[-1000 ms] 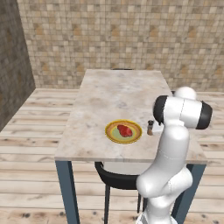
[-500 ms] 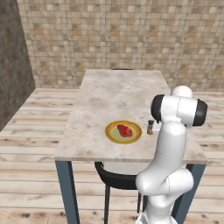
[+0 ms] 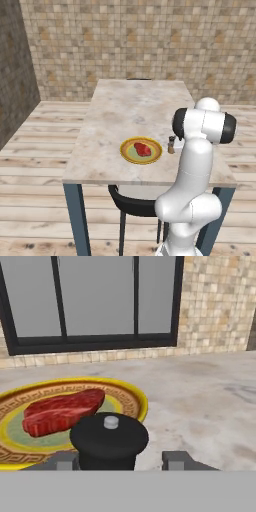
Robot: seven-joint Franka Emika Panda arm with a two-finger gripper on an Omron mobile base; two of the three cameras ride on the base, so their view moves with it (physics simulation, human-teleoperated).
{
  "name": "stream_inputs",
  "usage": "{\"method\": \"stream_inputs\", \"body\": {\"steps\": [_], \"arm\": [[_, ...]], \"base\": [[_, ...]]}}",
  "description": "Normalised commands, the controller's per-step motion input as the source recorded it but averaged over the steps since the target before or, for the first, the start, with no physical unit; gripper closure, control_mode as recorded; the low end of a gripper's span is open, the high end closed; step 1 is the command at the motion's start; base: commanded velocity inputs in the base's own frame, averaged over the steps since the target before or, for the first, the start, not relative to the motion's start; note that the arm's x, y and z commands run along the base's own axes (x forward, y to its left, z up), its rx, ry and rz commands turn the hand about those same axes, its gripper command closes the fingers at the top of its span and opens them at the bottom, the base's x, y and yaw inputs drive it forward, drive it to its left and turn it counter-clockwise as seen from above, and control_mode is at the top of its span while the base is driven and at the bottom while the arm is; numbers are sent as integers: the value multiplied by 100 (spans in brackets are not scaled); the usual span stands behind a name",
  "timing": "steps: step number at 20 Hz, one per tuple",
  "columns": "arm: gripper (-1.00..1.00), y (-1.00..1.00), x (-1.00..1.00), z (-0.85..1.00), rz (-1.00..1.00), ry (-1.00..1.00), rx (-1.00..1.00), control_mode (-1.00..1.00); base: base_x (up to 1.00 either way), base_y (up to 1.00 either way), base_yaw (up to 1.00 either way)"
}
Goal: Retrieve the shaker from the cabinet and place it next the steak on a plate on the dining table.
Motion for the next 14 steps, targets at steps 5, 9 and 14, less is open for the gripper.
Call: {"method": "stream_inputs", "body": {"steps": [5,9,14], "arm": [[-100,0,0,-9,0,0,0,-100],[-100,0,0,-1,0,0,0,-100],[-100,-8,0,0,0,0,0,-100]], "base": [[0,0,0],[0,0,0],[0,0,0]]}}
